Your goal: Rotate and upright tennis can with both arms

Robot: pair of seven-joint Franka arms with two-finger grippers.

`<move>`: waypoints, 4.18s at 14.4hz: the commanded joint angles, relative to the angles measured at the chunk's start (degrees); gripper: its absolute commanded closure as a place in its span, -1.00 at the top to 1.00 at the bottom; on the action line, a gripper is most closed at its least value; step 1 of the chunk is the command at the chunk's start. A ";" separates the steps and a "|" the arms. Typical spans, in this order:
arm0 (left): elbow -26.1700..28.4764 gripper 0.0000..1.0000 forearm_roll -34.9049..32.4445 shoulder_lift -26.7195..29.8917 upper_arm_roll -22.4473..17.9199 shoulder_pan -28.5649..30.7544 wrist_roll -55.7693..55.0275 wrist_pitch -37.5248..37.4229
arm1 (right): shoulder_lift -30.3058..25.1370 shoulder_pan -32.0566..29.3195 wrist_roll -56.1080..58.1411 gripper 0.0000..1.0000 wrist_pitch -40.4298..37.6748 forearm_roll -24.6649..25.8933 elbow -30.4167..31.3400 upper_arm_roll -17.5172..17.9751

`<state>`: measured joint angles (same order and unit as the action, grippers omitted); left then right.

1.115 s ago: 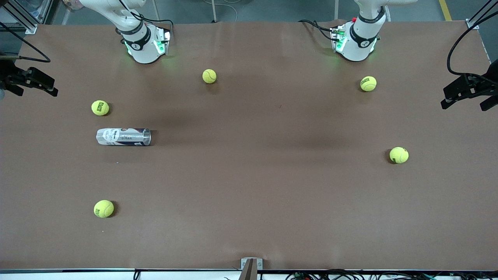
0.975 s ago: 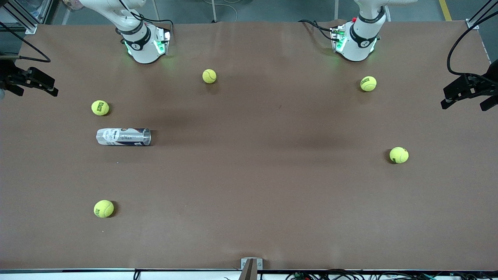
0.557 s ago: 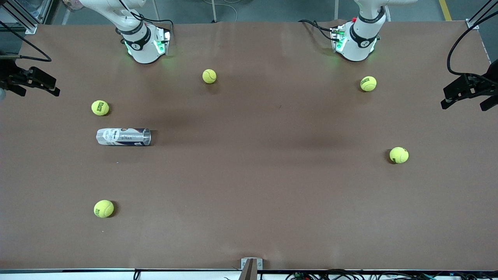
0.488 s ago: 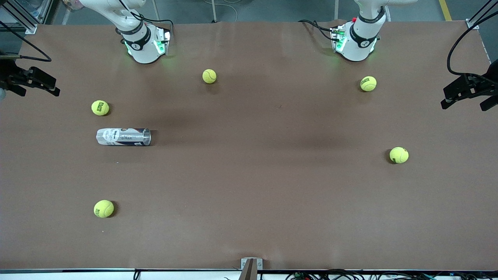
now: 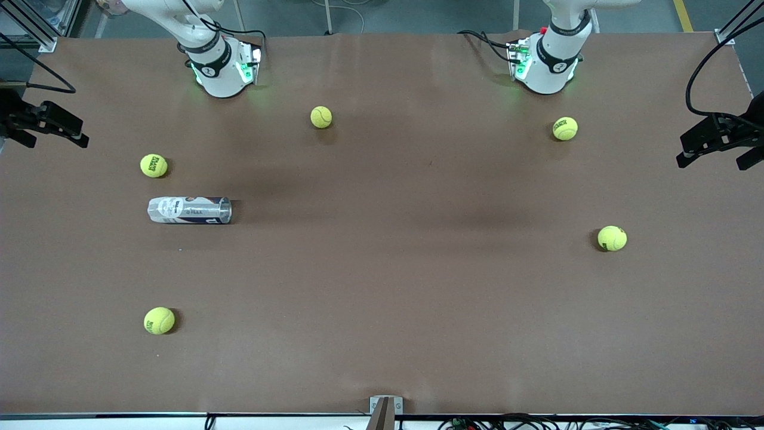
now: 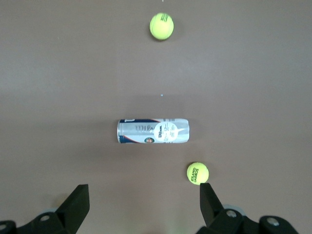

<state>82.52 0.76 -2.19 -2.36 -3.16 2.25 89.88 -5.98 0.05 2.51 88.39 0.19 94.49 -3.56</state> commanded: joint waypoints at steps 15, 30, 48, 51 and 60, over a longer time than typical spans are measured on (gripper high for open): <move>-0.51 1.00 0.12 0.00 -0.11 0.00 -0.23 0.20 | 16.44 -8.05 -28.03 1.00 8.47 1.31 -3.09 0.48; -0.51 1.00 0.12 -0.09 -0.11 0.00 -0.32 0.20 | 15.82 -3.39 -78.54 1.00 9.95 1.13 8.33 0.83; -0.51 1.00 0.03 -0.09 -0.19 0.00 -0.32 0.20 | 12.74 -3.31 -83.11 1.00 33.60 -1.16 31.90 0.83; -0.51 1.00 0.12 -0.09 -0.11 0.00 -0.32 0.20 | 12.75 -3.31 -83.11 1.00 33.69 -1.16 31.99 0.84; -0.51 1.00 0.12 -0.09 -0.11 0.00 -0.32 0.20 | 13.88 0.12 -88.56 1.00 51.08 -2.12 42.09 0.75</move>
<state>82.52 0.76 -2.19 -2.39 -3.13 2.23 89.88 9.25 -0.75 -84.51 136.61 -0.99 133.96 -2.70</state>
